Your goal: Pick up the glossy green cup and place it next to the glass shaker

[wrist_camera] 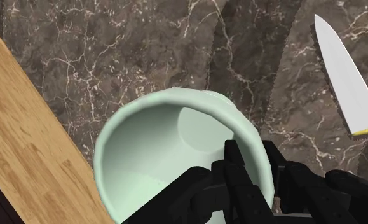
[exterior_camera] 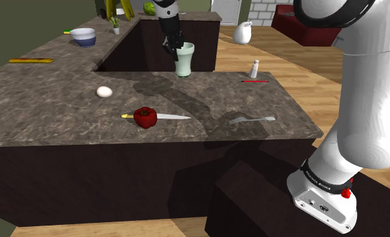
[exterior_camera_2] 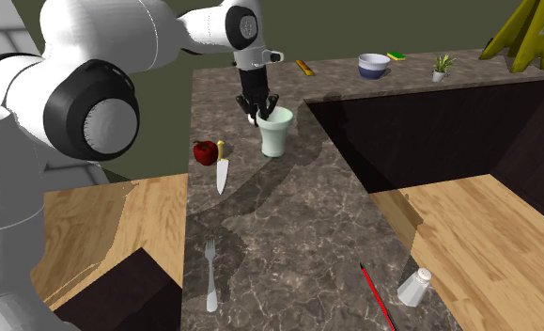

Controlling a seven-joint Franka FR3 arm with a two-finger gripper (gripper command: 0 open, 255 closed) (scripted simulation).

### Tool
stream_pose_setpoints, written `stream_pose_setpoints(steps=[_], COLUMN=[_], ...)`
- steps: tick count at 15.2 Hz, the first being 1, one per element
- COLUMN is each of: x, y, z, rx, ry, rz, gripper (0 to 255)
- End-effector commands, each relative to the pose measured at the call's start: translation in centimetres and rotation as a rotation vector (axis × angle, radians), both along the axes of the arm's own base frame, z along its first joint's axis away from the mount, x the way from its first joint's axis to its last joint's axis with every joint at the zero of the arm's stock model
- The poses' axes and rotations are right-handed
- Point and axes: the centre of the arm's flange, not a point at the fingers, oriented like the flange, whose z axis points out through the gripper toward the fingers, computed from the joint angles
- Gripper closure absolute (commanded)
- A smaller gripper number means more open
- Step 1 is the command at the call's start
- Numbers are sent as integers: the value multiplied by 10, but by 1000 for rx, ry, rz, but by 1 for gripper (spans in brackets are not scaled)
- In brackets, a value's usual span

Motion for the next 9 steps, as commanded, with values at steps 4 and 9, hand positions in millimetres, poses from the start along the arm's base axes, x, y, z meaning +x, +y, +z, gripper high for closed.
stream_pose_setpoints(steps=[4,9], x=[-1,-1], y=[1,1], z=[27,53], rx=[0,0], ry=[0,0], rz=[0,0], gripper=[255,255])
